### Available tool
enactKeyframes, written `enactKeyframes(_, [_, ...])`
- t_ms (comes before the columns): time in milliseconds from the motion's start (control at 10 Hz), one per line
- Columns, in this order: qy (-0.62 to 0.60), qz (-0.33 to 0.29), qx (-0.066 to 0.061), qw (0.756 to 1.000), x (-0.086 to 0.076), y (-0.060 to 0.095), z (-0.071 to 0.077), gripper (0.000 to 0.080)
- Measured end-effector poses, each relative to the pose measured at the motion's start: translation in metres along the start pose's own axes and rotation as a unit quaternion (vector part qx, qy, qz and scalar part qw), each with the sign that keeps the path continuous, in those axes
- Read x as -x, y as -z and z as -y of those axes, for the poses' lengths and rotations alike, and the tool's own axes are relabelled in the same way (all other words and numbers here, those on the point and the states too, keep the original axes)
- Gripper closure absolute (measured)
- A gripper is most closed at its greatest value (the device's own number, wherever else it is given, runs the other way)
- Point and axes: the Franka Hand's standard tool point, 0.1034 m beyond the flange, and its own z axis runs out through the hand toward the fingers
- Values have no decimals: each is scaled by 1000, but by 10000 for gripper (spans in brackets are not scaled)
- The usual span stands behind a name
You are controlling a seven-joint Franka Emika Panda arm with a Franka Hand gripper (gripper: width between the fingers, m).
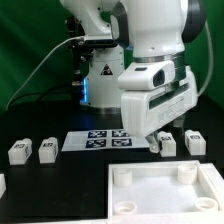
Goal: Assemble one leg
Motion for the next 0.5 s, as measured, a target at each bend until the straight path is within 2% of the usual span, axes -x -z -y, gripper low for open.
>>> enactKeyframes(100, [-99, -6, -4, 995, -13, 2, 15, 150])
enactKeyframes(200, [-163, -4, -10, 987, -20, -3, 29, 150])
enactKeyframes(300, [-214, -4, -16, 977, -24, -9, 36, 150])
enactKeyframes(400, [-285, -21, -21, 958, -25, -15, 34, 150])
enactKeyframes(500, [-292, -19, -22, 956, -25, -14, 36, 150])
